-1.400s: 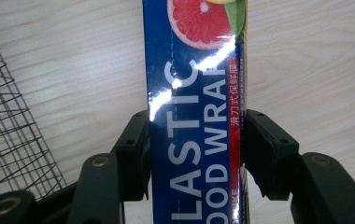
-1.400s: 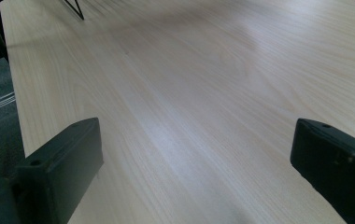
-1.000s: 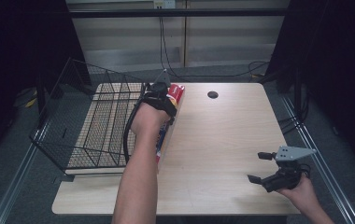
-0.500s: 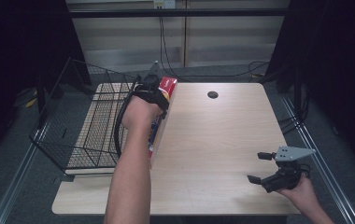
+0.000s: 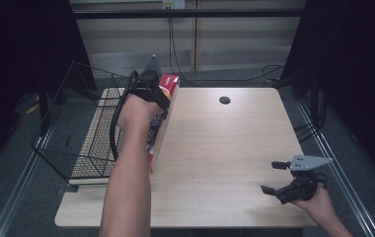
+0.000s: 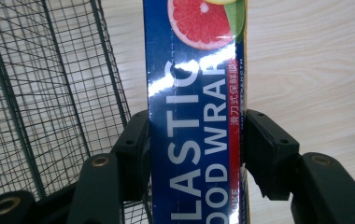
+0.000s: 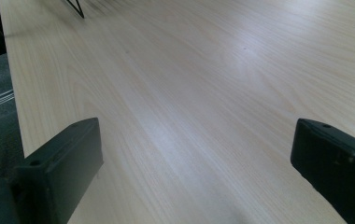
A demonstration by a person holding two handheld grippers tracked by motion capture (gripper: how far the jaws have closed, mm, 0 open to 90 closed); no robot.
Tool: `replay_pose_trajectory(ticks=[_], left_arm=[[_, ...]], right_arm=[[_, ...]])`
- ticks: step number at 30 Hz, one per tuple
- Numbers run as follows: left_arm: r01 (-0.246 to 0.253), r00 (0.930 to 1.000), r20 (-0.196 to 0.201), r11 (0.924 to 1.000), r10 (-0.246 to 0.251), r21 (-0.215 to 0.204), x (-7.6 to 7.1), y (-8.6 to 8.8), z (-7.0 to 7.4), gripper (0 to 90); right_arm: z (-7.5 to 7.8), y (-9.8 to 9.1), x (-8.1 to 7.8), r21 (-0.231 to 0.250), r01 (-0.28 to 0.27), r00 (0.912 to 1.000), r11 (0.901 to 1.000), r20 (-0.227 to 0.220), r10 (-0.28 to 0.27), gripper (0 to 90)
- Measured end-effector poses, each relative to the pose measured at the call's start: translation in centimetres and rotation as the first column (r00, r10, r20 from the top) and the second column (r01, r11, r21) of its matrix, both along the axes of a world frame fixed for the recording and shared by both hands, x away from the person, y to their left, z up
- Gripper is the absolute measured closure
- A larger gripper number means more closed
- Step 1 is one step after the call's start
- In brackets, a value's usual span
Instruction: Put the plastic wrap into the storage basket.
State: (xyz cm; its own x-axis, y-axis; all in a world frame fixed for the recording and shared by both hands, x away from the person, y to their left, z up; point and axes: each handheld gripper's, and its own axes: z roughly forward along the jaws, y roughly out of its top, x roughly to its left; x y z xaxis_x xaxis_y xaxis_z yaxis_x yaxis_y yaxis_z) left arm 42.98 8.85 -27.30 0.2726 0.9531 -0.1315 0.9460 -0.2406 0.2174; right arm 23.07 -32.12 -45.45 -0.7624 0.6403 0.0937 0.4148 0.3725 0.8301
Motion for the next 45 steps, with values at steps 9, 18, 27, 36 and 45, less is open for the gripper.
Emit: replay_pose_trajectory(ticks=[9, 18, 27, 36, 45], left_arm=[[-0.013, 0.9999, 0.007, 0.9999, 0.013, -0.001, 0.0, 1.3, 1.1, 46.9], [-0.036, 0.9993, 0.011, 0.9993, 0.036, 0.007, 0.0, 2.4, 1.5, 46.9], [-0.04, 0.9992, -0.005, 0.9991, 0.04, 0.016, -0.2, 3.1, 2.0, 47.1], [-0.064, 0.9979, -0.007, 0.9977, 0.064, 0.024, -0.4, 4.2, 2.4, 47.1], [-0.071, 0.9973, -0.019, 0.9971, 0.071, 0.026, -0.5, 4.9, 2.7, 47.0]], right_arm=[[0.0, 0.0, 0.0, 0.002, 0.003, 1.0, 1.0, 0.0, -0.003, 2.3], [0.0, -0.1, 0.0, 0.004, 0.008, 1.0, 1.0, 0.001, -0.008, 2.4], [0.0, -0.1, 0.0, 0.008, 0.007, 1.0, 0.9999, -0.003, -0.007, 2.4], [-0.1, 0.0, 0.0, 0.009, 0.004, 1.0, 1.0, -0.001, -0.004, 2.4], [-0.1, 0.0, 0.0, 0.005, 0.006, 1.0, 1.0, -0.001, -0.006, 2.4]])
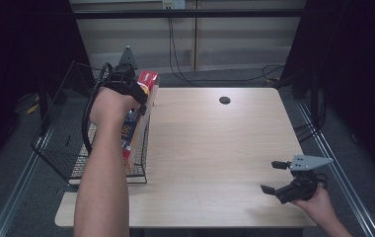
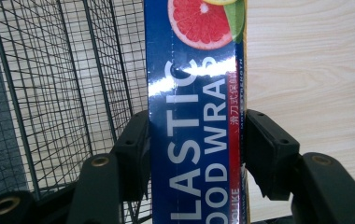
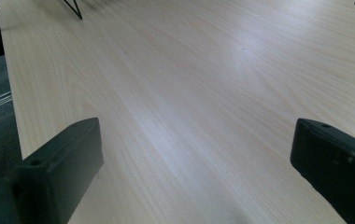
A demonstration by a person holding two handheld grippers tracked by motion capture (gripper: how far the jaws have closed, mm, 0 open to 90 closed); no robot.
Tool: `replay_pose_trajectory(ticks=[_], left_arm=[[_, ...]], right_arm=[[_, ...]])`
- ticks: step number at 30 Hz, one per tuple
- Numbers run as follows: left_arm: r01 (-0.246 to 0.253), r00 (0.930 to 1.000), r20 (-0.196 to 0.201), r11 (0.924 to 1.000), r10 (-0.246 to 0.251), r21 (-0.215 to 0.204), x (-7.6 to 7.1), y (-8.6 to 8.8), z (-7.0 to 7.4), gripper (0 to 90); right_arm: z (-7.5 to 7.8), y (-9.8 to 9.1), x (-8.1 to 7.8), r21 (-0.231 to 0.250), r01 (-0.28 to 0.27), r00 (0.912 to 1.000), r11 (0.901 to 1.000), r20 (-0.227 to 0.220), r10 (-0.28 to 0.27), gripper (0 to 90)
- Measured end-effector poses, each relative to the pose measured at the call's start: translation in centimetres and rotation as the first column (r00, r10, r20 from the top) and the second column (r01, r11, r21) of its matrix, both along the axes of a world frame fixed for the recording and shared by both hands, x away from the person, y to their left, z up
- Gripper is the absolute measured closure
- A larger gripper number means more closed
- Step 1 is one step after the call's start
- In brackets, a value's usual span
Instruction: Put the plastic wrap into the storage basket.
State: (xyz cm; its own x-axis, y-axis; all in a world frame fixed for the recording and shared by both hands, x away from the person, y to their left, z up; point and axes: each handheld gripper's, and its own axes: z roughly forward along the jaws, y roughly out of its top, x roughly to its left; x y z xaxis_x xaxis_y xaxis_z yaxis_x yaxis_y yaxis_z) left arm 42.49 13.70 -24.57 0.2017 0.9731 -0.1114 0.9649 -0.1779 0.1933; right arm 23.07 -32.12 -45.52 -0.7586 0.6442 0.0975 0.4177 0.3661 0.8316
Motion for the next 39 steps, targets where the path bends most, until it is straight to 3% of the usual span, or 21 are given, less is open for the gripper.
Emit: replay_pose_trajectory(ticks=[16, 39], left_arm=[[0.001, 1.0, 0.003, 0.9996, -0.001, 0.03, -0.2, 1.2, 0.3, 48.3], [-0.066, 0.9978, 0.007, 0.9965, 0.066, 0.051, -0.6, 3.9, 0.9, 48.1]], right_arm=[[0.1, -0.1, 0.0, 0.002, 0.001, 1.0, 1.0, 0.004, -0.001, 2.4], [0.0, 0.0, 0.0, 0.001, 0.001, 1.0, 1.0, 0.004, -0.001, 2.4]])
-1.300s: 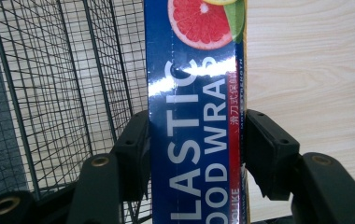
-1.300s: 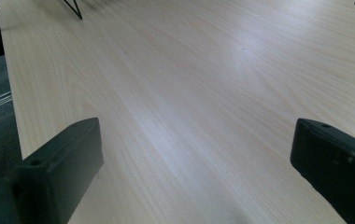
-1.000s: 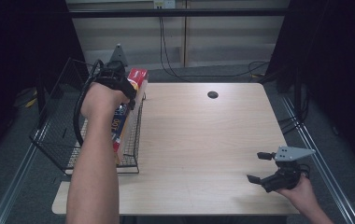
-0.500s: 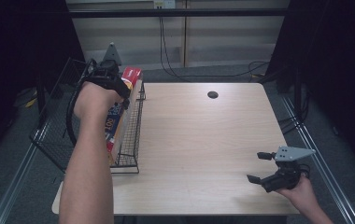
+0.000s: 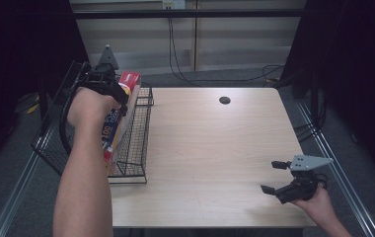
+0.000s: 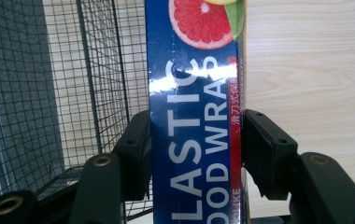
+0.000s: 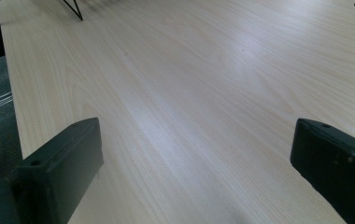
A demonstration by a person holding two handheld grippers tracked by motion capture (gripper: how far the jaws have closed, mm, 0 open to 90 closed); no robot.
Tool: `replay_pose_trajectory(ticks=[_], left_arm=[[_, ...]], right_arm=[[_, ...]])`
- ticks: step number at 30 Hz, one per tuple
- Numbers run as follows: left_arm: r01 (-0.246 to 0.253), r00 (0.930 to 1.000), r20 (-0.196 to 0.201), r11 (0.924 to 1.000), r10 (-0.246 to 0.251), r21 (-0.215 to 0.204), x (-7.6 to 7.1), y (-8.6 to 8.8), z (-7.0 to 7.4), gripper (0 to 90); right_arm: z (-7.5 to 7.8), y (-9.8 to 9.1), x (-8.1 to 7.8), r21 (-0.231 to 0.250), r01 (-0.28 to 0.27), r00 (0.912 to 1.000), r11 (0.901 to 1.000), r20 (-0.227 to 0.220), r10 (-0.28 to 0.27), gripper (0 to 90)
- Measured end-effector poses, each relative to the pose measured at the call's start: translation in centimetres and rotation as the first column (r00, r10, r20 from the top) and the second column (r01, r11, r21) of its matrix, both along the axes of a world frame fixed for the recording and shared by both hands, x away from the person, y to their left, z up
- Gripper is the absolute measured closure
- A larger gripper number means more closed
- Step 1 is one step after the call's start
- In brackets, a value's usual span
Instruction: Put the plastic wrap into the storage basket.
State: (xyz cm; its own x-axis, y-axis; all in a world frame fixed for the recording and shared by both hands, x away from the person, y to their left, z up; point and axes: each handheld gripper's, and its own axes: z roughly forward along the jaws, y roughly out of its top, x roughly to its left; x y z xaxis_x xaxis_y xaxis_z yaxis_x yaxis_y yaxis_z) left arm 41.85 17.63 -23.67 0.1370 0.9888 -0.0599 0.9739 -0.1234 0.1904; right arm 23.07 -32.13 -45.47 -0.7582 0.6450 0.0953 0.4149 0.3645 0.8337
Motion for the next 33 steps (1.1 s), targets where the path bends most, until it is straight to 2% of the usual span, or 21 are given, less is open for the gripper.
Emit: replay_pose_trajectory(ticks=[5, 8, 14, 15, 17, 21, 22, 29, 33], left_arm=[[-0.009, 0.9999, 0.007, 0.9999, 0.009, 0.009, 0.0, 0.6, 0.2, 48.1], [-0.018, 0.9998, 0.003, 0.9998, 0.018, -0.003, -0.1, 1.1, 0.3, 48.1], [-0.026, 0.9996, 0.009, 0.9996, 0.026, 0.001, -0.2, 1.7, 0.5, 48.1], [-0.042, 0.9991, 0.008, 0.9991, 0.042, -0.006, -0.3, 2.1, 0.6, 48.1], [-0.035, 0.9994, 0.006, 0.9994, 0.035, -0.006, -0.3, 2.2, 0.7, 48.0], [-0.045, 0.9989, 0.011, 0.999, 0.045, 0.007, -0.4, 3.0, 0.9, 48.0], [-0.053, 0.9986, 0.001, 0.9986, 0.053, 0.003, -0.5, 3.1, 1.0, 48.0], [-0.059, 0.9982, 0.005, 0.9982, 0.059, 0.006, -0.7, 4.1, 1.1, 48.0], [-0.078, 0.9969, 0.005, 0.9969, 0.078, 0.007, -0.8, 4.7, 1.2, 48.0]], right_arm=[[-0.1, 0.0, 0.0, -0.001, 0.0, 1.0, 1.0, 0.0, 0.0, 2.4], [-0.1, 0.1, 0.0, -0.003, 0.004, 1.0, 1.0, -0.001, -0.004, 2.4], [0.0, 0.0, 0.0, 0.001, 0.001, 1.0, 1.0, -0.003, -0.001, 2.4], [0.0, 0.0, 0.0, 0.0, 0.001, 1.0, 1.0, -0.002, -0.001, 2.4], [0.0, 0.0, 0.0, 0.001, 0.0, 1.0, 1.0, -0.002, 0.0, 2.4], [0.0, 0.0, 0.0, 0.001, 0.001, 1.0, 1.0, -0.003, -0.001, 2.4], [0.0, 0.0, 0.0, 0.002, 0.0, 1.0, 1.0, -0.005, 0.0, 2.4], [-0.1, 0.1, 0.0, -0.005, -0.004, 1.0, 1.0, -0.004, 0.004, 2.4], [-0.1, 0.1, 0.0, -0.005, 0.001, 1.0, 1.0, 0.0, -0.001, 2.4]])
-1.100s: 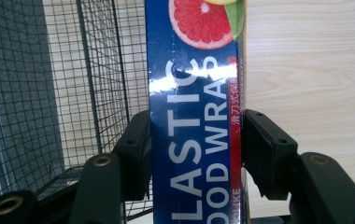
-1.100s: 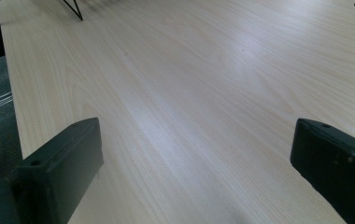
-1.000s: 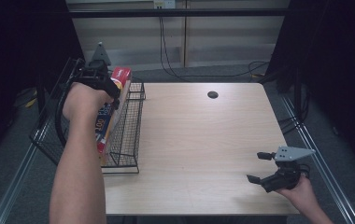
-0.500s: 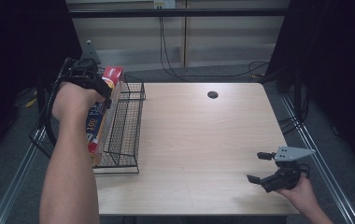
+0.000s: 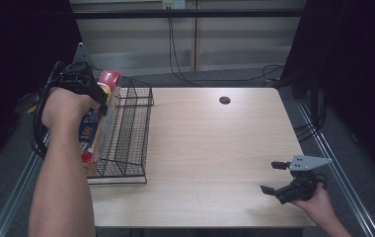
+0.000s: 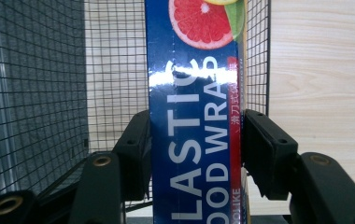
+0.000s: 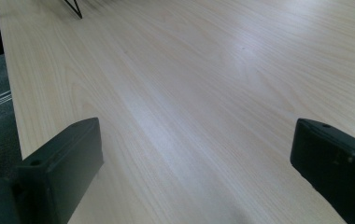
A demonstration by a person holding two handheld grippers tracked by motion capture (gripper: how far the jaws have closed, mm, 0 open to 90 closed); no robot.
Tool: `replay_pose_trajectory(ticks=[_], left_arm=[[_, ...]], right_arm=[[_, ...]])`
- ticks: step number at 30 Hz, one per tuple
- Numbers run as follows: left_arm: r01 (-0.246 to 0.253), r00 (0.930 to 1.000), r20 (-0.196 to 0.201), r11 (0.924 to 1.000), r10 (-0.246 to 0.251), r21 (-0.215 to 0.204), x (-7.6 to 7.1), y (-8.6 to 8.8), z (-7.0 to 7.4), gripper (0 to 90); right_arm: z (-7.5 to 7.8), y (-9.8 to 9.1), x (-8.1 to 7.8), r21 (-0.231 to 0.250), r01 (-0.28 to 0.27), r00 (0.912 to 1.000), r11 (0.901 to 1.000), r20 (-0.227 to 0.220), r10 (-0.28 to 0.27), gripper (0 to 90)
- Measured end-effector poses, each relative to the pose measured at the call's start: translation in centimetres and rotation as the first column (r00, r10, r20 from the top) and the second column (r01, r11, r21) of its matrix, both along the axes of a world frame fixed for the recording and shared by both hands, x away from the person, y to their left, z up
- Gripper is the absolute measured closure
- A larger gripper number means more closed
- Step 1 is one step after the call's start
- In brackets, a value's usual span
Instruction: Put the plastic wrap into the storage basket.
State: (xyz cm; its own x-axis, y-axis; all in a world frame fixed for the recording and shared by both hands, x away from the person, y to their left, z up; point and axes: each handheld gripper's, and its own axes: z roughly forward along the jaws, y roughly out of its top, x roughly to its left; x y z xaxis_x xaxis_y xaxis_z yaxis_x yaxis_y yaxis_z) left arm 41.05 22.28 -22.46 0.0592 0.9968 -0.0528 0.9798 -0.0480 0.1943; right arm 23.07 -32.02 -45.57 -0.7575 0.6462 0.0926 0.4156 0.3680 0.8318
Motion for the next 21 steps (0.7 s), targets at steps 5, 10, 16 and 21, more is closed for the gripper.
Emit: replay_pose_trajectory(ticks=[5, 10, 16, 21], left_arm=[[-0.006, 1.0, -0.006, 1.0, 0.006, -0.008, 0.0, 0.4, 0.0, 48.0], [-0.014, 0.9999, -0.011, 0.9999, 0.014, -0.005, 0.1, 0.9, -0.2, 47.9], [-0.022, 0.9997, -0.004, 0.9997, 0.022, -0.005, 0.1, 1.5, -0.1, 47.9], [-0.033, 0.9995, -0.002, 0.9993, 0.032, -0.017, 0.1, 2.4, 0.2, 47.9]], right_arm=[[0.0, 0.0, 0.0, -0.001, -0.003, 1.0, 1.0, -0.002, 0.003, 2.4], [0.0, 0.1, 0.0, -0.002, -0.003, 1.0, 1.0, -0.006, 0.003, 2.4], [0.0, 0.0, 0.0, 0.003, -0.003, 1.0, 1.0, -0.006, 0.003, 2.4], [-0.1, 0.1, 0.0, -0.001, -0.003, 1.0, 1.0, -0.007, 0.003, 2.4]])
